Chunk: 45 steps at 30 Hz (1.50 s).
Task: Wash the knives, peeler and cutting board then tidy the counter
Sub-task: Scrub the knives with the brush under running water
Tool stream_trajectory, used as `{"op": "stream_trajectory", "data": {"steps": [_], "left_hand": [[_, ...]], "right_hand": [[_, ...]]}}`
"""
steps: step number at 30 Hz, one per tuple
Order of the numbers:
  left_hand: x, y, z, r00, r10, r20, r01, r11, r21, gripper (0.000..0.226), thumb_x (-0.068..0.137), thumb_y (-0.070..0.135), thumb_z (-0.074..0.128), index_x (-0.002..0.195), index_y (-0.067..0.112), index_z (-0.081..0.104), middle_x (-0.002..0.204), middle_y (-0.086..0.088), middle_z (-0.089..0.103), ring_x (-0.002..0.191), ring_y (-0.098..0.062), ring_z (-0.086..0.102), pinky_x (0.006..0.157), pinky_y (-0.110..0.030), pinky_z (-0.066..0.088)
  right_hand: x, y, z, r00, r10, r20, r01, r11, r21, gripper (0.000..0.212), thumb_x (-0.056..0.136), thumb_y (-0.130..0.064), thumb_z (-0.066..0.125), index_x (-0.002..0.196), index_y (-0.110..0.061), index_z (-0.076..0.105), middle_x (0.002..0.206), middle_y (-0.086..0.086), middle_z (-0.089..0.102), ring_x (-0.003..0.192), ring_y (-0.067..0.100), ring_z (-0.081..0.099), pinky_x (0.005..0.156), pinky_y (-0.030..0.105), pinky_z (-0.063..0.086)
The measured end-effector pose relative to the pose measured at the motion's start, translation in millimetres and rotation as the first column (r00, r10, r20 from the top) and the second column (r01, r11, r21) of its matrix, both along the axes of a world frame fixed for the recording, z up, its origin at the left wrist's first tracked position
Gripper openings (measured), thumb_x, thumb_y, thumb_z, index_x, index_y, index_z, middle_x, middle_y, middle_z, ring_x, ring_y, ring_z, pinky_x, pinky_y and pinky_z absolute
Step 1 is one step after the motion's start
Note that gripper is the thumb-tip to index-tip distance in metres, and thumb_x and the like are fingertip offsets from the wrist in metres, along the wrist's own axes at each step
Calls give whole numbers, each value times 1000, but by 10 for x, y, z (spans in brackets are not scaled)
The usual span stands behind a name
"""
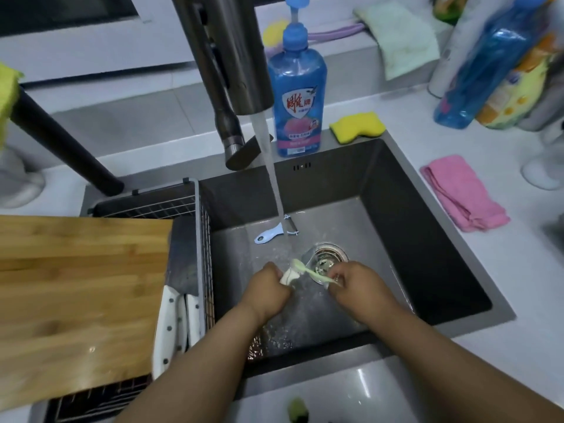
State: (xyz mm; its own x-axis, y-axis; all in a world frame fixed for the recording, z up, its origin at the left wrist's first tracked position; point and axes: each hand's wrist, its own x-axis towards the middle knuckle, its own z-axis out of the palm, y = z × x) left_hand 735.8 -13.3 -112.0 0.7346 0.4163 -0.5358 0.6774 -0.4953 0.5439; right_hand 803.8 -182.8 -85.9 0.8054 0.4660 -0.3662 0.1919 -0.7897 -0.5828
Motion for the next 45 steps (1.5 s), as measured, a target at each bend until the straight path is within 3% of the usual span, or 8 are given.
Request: {"op": "stream_trajectory", "data": {"steps": [5, 10, 15, 25, 29, 35, 40, 45], "left_hand": [[-126, -23, 209, 997, 10, 74, -12, 1000, 25, 22, 85, 27, 66, 85, 15, 48, 87, -8, 63, 77, -27, 60, 61, -27, 39], [-177, -13, 344, 994, 2, 113, -8, 999, 52, 22, 83, 25, 67, 84, 14, 49, 84, -8, 64, 76, -27, 60, 60, -29, 41], [-246, -15, 491, 987, -54, 148, 34, 991, 131, 20, 84, 22, 66, 86, 14, 48, 80, 1, 56, 76, -20, 53, 60, -27, 32], [-265, 42, 542, 986, -67, 151, 39, 982, 185, 21, 83, 25, 65, 93, 17, 48, 92, -5, 65, 84, -24, 60, 64, -26, 40], [-248, 54, 559, 983, -64, 169, 37, 986, 161, 28, 80, 20, 67, 97, 19, 44, 89, -4, 63, 82, -24, 61, 63, -26, 40], [-238, 35, 561, 979, 141, 144, -122, 984, -133, 6, 89, 15, 58, 91, 11, 55, 83, -12, 69, 51, -21, 60, 49, -22, 43], [-174, 45, 660, 944, 310, 116, -254, 903, -346, 21, 96, 14, 46, 82, 6, 59, 72, -9, 61, 37, -15, 44, 42, -18, 29], [-184, 53, 705, 911, 396, 110, -312, 840, -444, 20, 94, 10, 45, 88, 1, 62, 62, -7, 57, 32, -13, 36, 38, -15, 25]], "right_hand": [[-26, -90, 83, 991, -79, 109, 84, 996, -42, 18, 87, -25, 60, 103, -23, 67, 102, 6, 60, 91, 27, 61, 72, 28, 43], [-136, -53, 224, 999, -16, 30, 14, 998, 66, 5, 83, -21, 64, 84, -25, 68, 79, 0, 65, 77, 23, 62, 68, 29, 48], [-28, -74, 309, 984, -56, 167, 63, 997, -37, 16, 87, -23, 60, 101, -21, 67, 102, 8, 60, 92, 29, 60, 75, 30, 45], [-25, -8, 391, 985, -55, 163, 61, 998, -35, 11, 87, -23, 60, 94, -21, 68, 94, 7, 61, 86, 27, 60, 65, 26, 37], [-132, 73, 395, 997, 15, 76, -21, 997, 80, 7, 85, -21, 65, 87, -18, 70, 67, -9, 54, 70, 16, 54, 55, 24, 35], [28, -26, 388, 968, -108, 225, 105, 994, 28, 13, 86, -23, 62, 98, -20, 66, 96, 5, 61, 88, 27, 60, 69, 28, 41], [-173, 23, 351, 983, 49, 179, -79, 984, 162, 10, 84, -21, 65, 94, -22, 69, 86, -8, 53, 82, 13, 53, 70, 24, 36], [-27, 35, 310, 973, -93, 213, 69, 990, 119, 9, 85, -22, 62, 92, -20, 68, 89, 3, 58, 80, 23, 57, 67, 30, 42]]}}
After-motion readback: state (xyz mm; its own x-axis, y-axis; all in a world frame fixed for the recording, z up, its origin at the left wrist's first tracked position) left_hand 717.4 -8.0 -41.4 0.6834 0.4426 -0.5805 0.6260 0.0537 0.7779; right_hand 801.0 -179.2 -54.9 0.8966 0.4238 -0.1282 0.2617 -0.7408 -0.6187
